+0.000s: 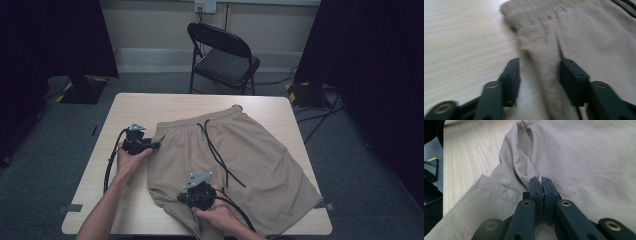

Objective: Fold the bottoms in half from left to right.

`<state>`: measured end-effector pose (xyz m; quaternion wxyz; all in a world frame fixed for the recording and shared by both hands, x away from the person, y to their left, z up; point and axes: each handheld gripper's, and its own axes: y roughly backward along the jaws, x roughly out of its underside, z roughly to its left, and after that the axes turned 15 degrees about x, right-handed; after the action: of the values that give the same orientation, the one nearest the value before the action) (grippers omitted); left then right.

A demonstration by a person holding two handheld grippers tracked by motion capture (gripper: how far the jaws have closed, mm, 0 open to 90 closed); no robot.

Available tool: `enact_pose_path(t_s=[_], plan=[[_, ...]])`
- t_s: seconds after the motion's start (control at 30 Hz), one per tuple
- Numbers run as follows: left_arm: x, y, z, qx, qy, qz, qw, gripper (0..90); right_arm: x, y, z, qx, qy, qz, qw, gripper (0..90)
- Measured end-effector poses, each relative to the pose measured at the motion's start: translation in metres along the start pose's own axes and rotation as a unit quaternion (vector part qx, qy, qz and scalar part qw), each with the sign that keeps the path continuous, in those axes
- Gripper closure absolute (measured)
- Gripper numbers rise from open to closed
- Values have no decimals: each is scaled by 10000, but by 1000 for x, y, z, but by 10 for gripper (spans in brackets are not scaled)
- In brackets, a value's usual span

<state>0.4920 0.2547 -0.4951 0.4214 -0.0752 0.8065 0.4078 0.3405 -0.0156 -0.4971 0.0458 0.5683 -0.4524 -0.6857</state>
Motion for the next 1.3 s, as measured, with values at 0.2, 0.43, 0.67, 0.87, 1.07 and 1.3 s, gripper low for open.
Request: enact_pose_path(t_s=[0.2, 0.43, 0.67, 0.87, 1.07, 1.3], plan=[[0, -1, 0, 146, 52, 39, 9999, 757, 1, 0, 1, 23, -30, -33, 10000, 887], [1, 9, 12, 403, 349, -55, 9986, 898, -2, 1, 1, -62, -171, -45, 9998, 890], [-1, 18, 15, 571, 525, -340, 9964, 899, -11, 12, 4, -137, -192, -240, 9994, 891], [-7, 29, 15, 700, 608, -600, 9939, 899, -19, 28, -2, -96, -309, -505, 9982, 891], [-17, 34, 5, 785, 549, -792, 9922, 899, -26, 46, -9, -112, -517, -792, 9955, 892], [-28, 43, -6, 990, 494, -1051, 9883, 900, -39, 70, -17, -163, -722, -1171, 9904, 893]])
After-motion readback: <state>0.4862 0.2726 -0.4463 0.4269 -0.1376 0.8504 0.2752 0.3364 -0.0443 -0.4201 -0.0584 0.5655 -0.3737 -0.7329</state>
